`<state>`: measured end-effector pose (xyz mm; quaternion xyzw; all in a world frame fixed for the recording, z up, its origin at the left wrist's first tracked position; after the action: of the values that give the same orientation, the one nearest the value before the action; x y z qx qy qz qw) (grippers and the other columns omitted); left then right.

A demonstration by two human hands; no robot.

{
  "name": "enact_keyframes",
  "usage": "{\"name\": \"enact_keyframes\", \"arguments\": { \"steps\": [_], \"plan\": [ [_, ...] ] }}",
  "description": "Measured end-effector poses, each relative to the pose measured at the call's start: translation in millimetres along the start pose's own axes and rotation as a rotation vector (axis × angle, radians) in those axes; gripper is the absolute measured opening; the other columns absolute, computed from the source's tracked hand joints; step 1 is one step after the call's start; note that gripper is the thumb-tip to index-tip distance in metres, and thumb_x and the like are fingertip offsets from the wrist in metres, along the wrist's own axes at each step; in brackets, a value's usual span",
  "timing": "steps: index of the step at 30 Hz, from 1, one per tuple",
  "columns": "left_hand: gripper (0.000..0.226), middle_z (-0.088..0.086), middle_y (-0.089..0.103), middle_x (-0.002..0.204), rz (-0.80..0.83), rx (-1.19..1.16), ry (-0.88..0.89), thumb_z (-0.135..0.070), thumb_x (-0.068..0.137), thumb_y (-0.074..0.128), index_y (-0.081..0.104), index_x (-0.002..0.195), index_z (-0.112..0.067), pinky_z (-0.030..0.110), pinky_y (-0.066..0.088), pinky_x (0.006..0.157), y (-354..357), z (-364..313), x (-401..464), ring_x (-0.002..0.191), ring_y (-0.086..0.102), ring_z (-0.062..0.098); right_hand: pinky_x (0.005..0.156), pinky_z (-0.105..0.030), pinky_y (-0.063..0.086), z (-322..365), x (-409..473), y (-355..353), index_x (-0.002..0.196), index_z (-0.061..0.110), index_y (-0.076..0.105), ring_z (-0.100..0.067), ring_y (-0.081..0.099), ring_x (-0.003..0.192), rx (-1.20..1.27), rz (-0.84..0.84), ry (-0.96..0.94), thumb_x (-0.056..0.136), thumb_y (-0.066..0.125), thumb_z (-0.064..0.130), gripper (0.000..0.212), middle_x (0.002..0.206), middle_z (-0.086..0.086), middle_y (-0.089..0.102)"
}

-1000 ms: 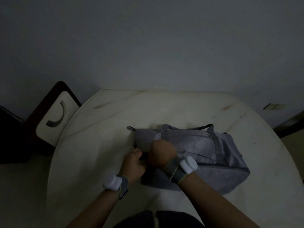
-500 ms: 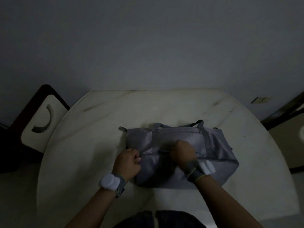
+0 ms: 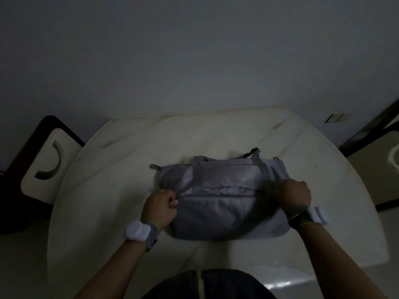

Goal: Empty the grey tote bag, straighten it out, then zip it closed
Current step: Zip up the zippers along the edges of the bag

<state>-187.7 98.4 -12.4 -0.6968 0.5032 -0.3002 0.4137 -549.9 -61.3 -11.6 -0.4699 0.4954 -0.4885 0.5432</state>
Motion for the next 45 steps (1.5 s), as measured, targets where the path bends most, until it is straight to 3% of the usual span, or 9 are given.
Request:
{"name": "enact_keyframes", "arguments": {
  "steps": [13, 20, 25, 28, 32, 36, 40, 42, 45],
  "plan": [
    [0.023, 0.011, 0.058, 0.095, 0.173, 0.036, 0.176, -0.029, 0.078, 0.06, 0.061, 0.094, -0.013, 0.035, 0.047, 0.073, 22, -45, 3, 0.088, 0.053, 0.029, 0.07, -0.034, 0.047, -2, -47, 8, 0.078, 0.021, 0.059, -0.023, 0.058, 0.07, -0.014, 0.031, -0.274, 0.091, 0.048, 0.032, 0.02, 0.077, -0.001, 0.06],
    [0.027, 0.003, 0.068, 0.074, 0.493, 0.191, 0.192, -0.042, 0.076, 0.064, 0.067, 0.072, -0.015, 0.03, 0.053, 0.063, 31, -65, -49, 0.071, 0.062, 0.02, 0.074, -0.031, 0.053, -23, -108, 11, 0.102, 0.034, 0.071, -0.023, 0.07, 0.082, 0.028, 0.175, -0.259, 0.088, 0.049, 0.042, 0.027, 0.092, 0.002, 0.073],
    [0.042, -0.003, 0.051, 0.054, 0.807, 0.208, 0.135, -0.046, 0.081, 0.06, 0.056, 0.06, -0.01, 0.024, 0.043, 0.058, 55, -71, -108, 0.058, 0.054, 0.016, 0.072, -0.031, 0.056, -48, -163, 60, 0.099, 0.026, 0.066, -0.022, 0.07, 0.085, -0.112, 0.322, -0.085, 0.086, 0.05, 0.052, 0.033, 0.094, -0.001, 0.072],
    [0.033, 0.0, 0.065, 0.07, 0.646, 0.176, 0.282, -0.045, 0.084, 0.057, 0.061, 0.07, -0.016, 0.025, 0.044, 0.061, 40, -115, -106, 0.068, 0.06, 0.02, 0.075, -0.031, 0.051, -69, -181, 101, 0.101, 0.019, 0.066, -0.025, 0.068, 0.093, -0.113, 0.492, -0.098, 0.088, 0.04, 0.051, 0.043, 0.102, -0.006, 0.071],
    [0.012, 0.006, 0.066, 0.086, 0.092, -0.033, 0.539, -0.025, 0.076, 0.063, 0.063, 0.086, -0.017, 0.038, 0.05, 0.075, -10, -191, -69, 0.083, 0.059, 0.029, 0.109, -0.038, 0.037, -87, -201, 130, 0.136, 0.024, 0.052, -0.028, 0.045, 0.132, -0.161, 0.77, -0.231, 0.085, 0.055, 0.053, 0.058, 0.144, -0.009, 0.049],
    [0.044, 0.009, 0.055, 0.116, 0.231, 0.312, 0.393, -0.036, 0.079, 0.061, 0.054, 0.115, -0.013, 0.042, 0.043, 0.087, 9, -192, -49, 0.105, 0.049, 0.033, 0.116, -0.033, 0.024, -54, -208, 40, 0.146, 0.023, 0.04, -0.024, 0.036, 0.139, -0.04, 0.93, -0.406, 0.098, 0.046, 0.046, 0.054, 0.153, -0.004, 0.037],
    [0.021, 0.009, 0.07, 0.089, 0.372, 0.074, 0.308, -0.032, 0.088, 0.055, 0.066, 0.089, -0.014, 0.037, 0.052, 0.07, 7, -193, -63, 0.082, 0.063, 0.029, 0.091, -0.034, 0.052, -63, -178, -70, 0.111, 0.02, 0.067, -0.017, 0.065, 0.096, 0.329, 0.714, -0.121, 0.096, 0.046, 0.048, 0.038, 0.107, -0.003, 0.069],
    [0.015, 0.006, 0.071, 0.087, 0.422, -0.045, 0.4, -0.025, 0.089, 0.057, 0.069, 0.088, -0.016, 0.031, 0.05, 0.069, -3, -207, -72, 0.082, 0.064, 0.024, 0.071, -0.036, 0.053, -71, -157, -109, 0.088, 0.016, 0.068, -0.018, 0.065, 0.074, 0.383, 0.304, -0.132, 0.094, 0.05, 0.044, 0.034, 0.081, -0.003, 0.068],
    [0.017, 0.0, 0.072, 0.091, 0.819, 0.046, 0.575, -0.017, 0.089, 0.056, 0.072, 0.092, -0.019, 0.02, 0.04, 0.069, 6, -230, -96, 0.086, 0.062, 0.014, 0.083, -0.033, 0.049, -68, -140, -123, 0.114, 0.022, 0.061, -0.022, 0.063, 0.098, 0.308, 0.159, -0.218, 0.09, 0.063, 0.024, 0.024, 0.11, -0.003, 0.066]
  ]
}}
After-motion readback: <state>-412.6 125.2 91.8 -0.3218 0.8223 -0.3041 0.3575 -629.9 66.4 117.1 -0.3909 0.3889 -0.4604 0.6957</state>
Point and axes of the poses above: each hand's wrist, its own x-axis towards the middle knuckle, its own y-axis out of the palm, z = x × y, the point moved 5 cm from there along x, towards the middle knuckle
